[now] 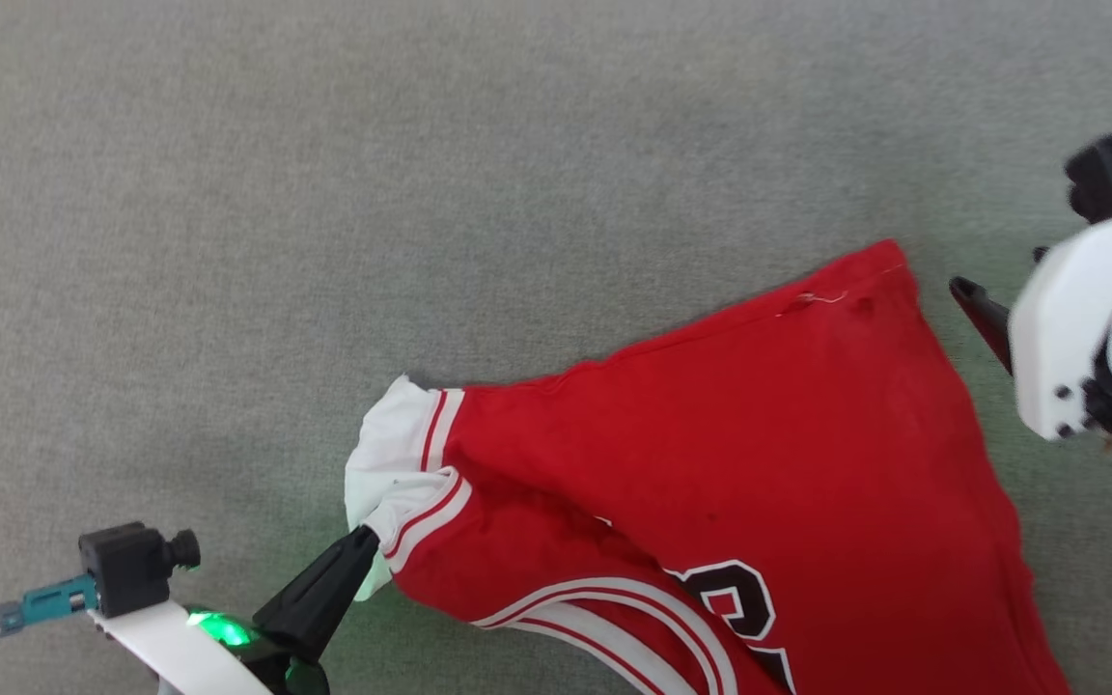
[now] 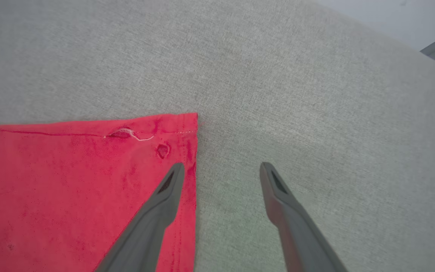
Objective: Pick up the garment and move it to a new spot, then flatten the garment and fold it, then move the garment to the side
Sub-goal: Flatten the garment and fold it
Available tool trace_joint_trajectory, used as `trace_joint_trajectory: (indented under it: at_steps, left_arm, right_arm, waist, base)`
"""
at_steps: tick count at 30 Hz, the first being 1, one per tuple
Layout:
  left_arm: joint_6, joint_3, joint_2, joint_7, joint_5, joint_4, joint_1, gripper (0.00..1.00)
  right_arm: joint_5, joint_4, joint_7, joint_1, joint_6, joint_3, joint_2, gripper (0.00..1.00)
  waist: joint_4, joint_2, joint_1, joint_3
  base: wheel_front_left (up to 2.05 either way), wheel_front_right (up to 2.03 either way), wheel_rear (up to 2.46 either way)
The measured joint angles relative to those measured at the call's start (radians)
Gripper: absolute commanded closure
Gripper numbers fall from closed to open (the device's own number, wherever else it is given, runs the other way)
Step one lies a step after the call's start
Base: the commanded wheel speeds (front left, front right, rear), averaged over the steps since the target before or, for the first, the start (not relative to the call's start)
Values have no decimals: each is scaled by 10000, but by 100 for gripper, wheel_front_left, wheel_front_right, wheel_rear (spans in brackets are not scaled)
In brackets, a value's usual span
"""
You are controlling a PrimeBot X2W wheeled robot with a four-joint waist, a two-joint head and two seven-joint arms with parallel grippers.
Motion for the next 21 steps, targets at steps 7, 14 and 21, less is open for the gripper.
trace_joint_trajectory:
  at_steps: [7,14,21]
  left_arm:
    - [0,-332,-109,-2,-63,142,-558,100]
    - [0,-719,-240,0,-84,420,-823,100]
    - [0,-1074,94,0,42,1124,-1829,100]
  right_arm:
    - [-236,2259,25,-669,0,982,69,0]
    - [-61,3120,-249,-877,-2,1160,142,100]
    - [4,3783,-2075,-1223,0,1083,387,100]
  waist:
    - [394,0,0,507]
    - [491,0,0,431]
    - [316,0,0,-25]
  base:
    - [0,0,0]
    - [0,0,0]
    - [0,0,0]
